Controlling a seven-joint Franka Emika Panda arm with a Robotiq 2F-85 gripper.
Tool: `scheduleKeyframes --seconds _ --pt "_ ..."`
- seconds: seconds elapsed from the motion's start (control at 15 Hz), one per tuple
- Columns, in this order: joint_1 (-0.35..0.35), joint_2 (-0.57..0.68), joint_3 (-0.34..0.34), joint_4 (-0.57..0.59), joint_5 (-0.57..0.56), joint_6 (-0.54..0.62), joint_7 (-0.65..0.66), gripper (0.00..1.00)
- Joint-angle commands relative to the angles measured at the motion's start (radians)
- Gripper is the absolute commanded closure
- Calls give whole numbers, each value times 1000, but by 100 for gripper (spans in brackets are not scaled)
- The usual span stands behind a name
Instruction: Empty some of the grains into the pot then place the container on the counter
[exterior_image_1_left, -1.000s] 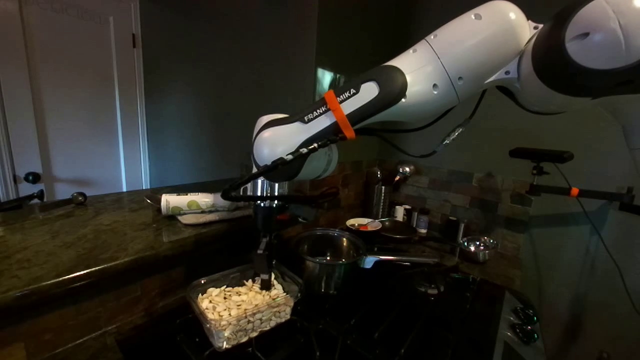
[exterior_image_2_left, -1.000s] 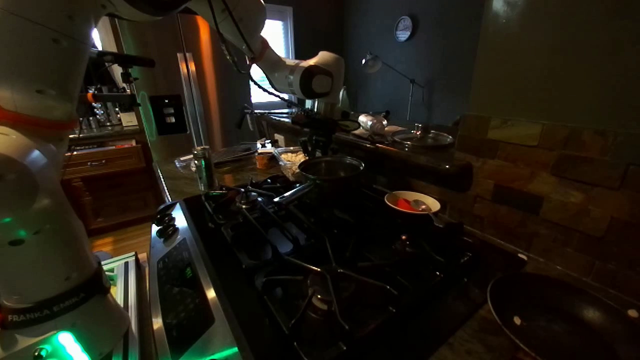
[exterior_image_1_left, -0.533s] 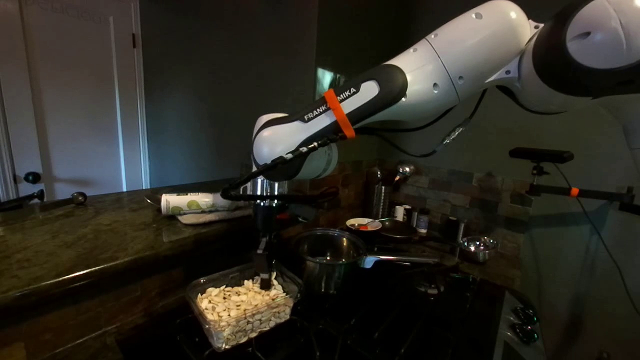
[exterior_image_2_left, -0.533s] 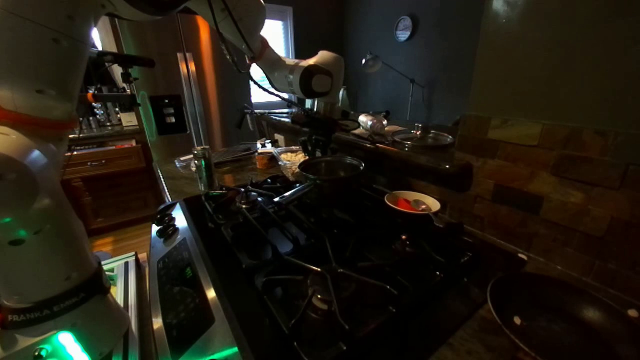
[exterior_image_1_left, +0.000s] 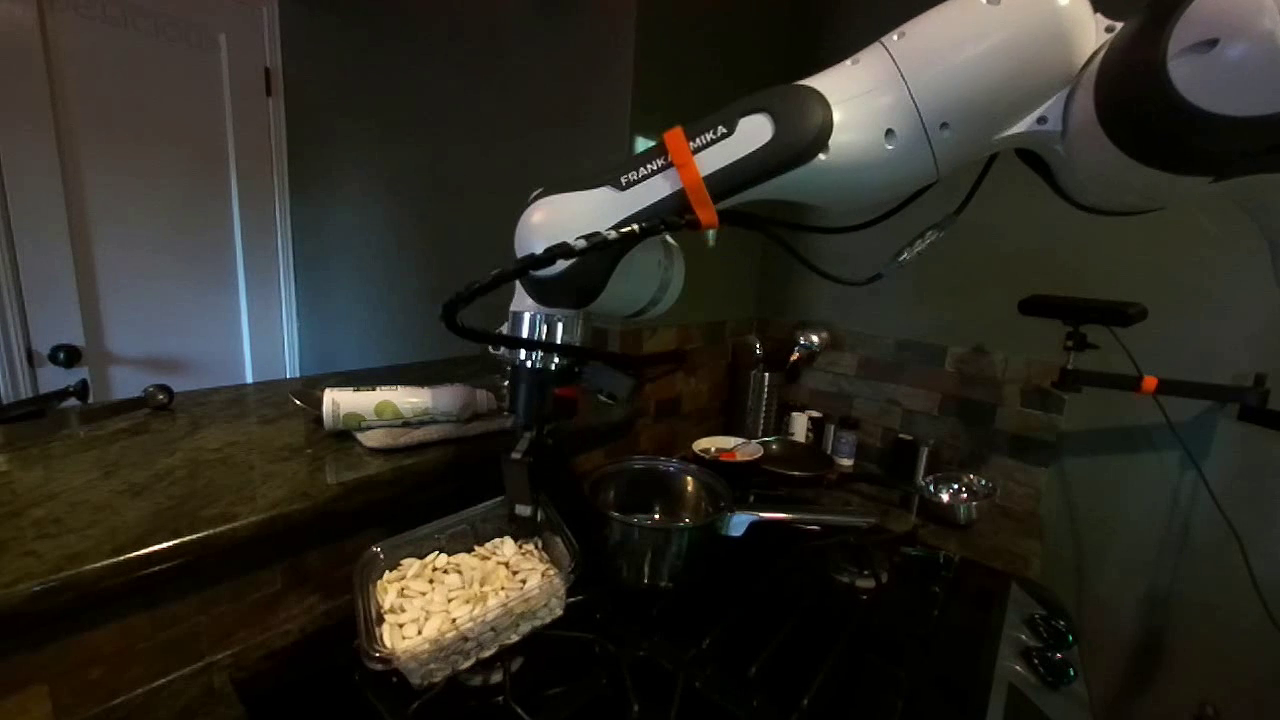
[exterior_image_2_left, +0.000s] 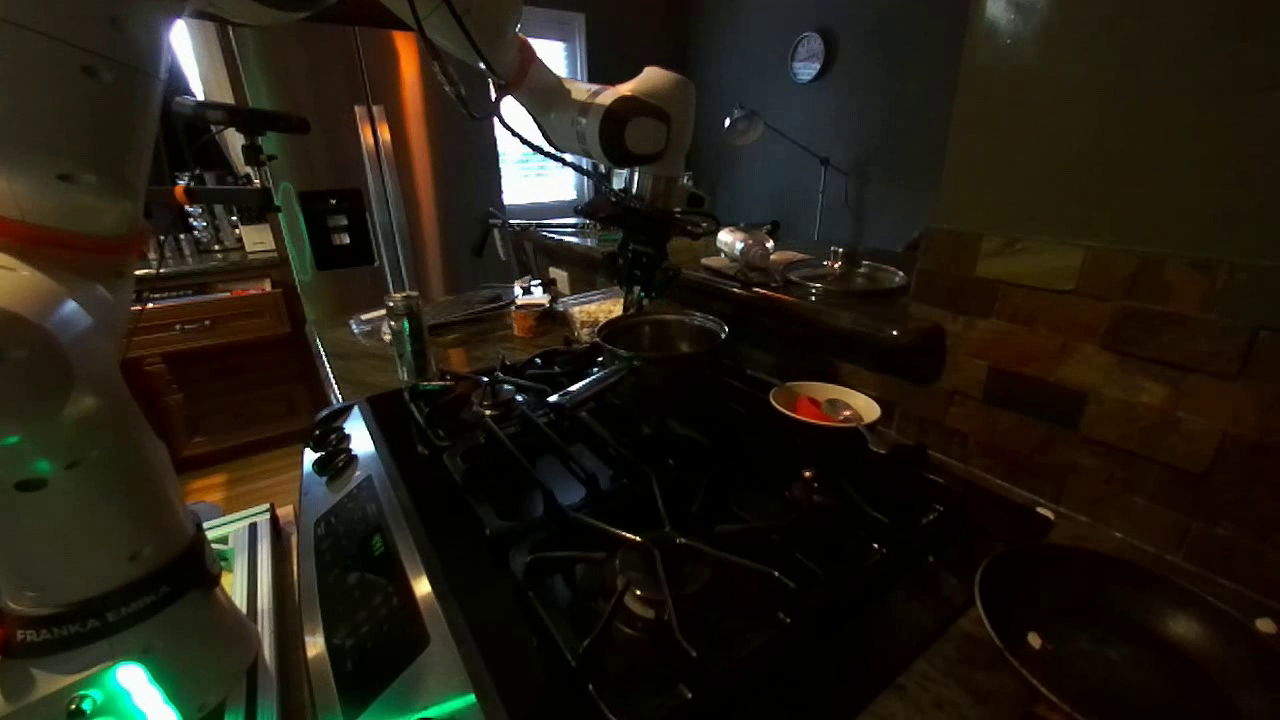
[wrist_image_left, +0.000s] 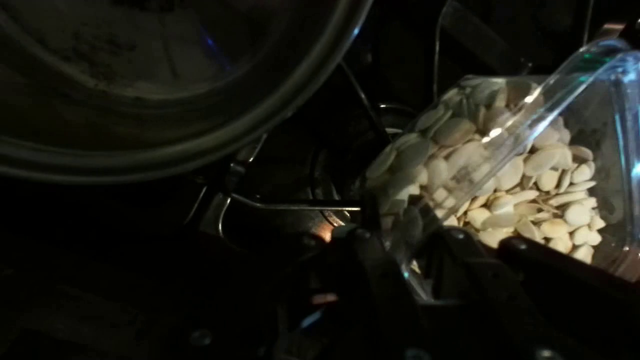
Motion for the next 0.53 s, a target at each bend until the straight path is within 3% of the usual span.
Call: scheduleKeyframes --seconds 0.0,0.47 --pt "1 -18 -8 15 14 -66 28 95" --pt "33 21 -26 8 -47 -25 122 94"
